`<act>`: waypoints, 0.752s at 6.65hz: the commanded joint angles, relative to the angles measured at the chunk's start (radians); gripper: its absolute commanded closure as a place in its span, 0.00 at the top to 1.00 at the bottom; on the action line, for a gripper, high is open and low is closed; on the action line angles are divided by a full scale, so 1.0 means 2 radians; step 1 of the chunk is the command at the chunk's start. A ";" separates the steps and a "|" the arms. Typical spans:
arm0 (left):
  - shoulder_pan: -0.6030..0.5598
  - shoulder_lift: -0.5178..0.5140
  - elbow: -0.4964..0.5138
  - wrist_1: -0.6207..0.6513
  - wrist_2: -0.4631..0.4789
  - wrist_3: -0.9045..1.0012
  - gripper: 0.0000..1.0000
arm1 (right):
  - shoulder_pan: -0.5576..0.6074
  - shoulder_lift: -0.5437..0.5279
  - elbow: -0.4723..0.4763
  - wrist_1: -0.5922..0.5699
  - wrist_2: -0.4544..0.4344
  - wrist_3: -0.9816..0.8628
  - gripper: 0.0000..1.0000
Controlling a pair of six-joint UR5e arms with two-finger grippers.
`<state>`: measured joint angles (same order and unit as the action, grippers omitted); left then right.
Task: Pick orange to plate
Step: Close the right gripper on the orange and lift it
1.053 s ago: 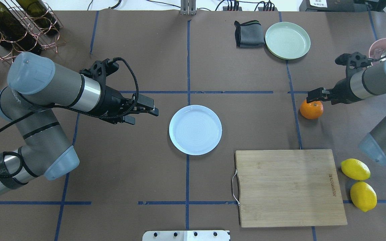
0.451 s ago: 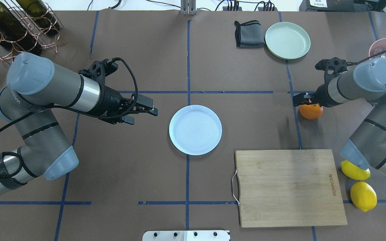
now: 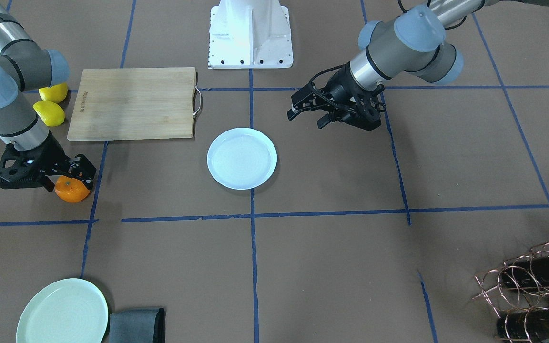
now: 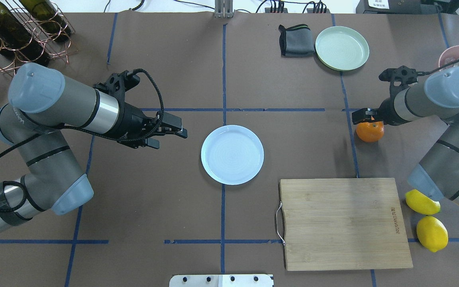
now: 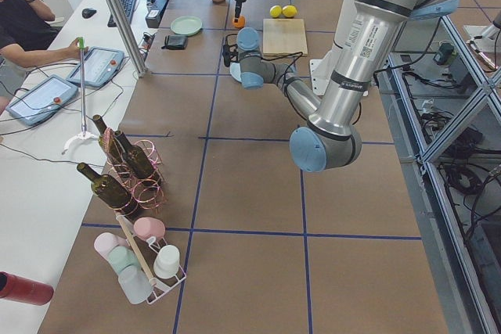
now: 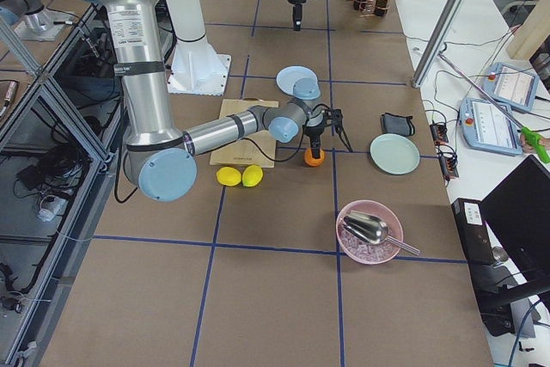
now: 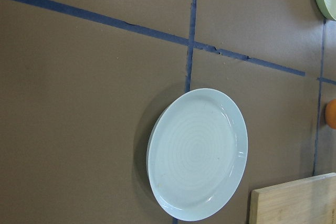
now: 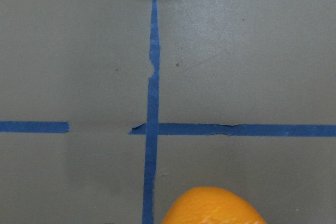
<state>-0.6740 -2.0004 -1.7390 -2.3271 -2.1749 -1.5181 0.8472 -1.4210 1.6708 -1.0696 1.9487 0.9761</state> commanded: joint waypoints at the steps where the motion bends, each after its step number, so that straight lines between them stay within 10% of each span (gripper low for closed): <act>1: 0.003 0.000 0.000 0.000 0.009 -0.006 1.00 | 0.001 -0.004 -0.002 0.000 -0.002 -0.001 1.00; 5: 0.003 0.000 0.000 0.000 0.010 -0.006 1.00 | -0.008 -0.003 -0.010 0.001 -0.006 0.001 1.00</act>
<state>-0.6694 -2.0003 -1.7394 -2.3270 -2.1565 -1.5309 0.8389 -1.4326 1.6556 -1.0677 1.9386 0.9763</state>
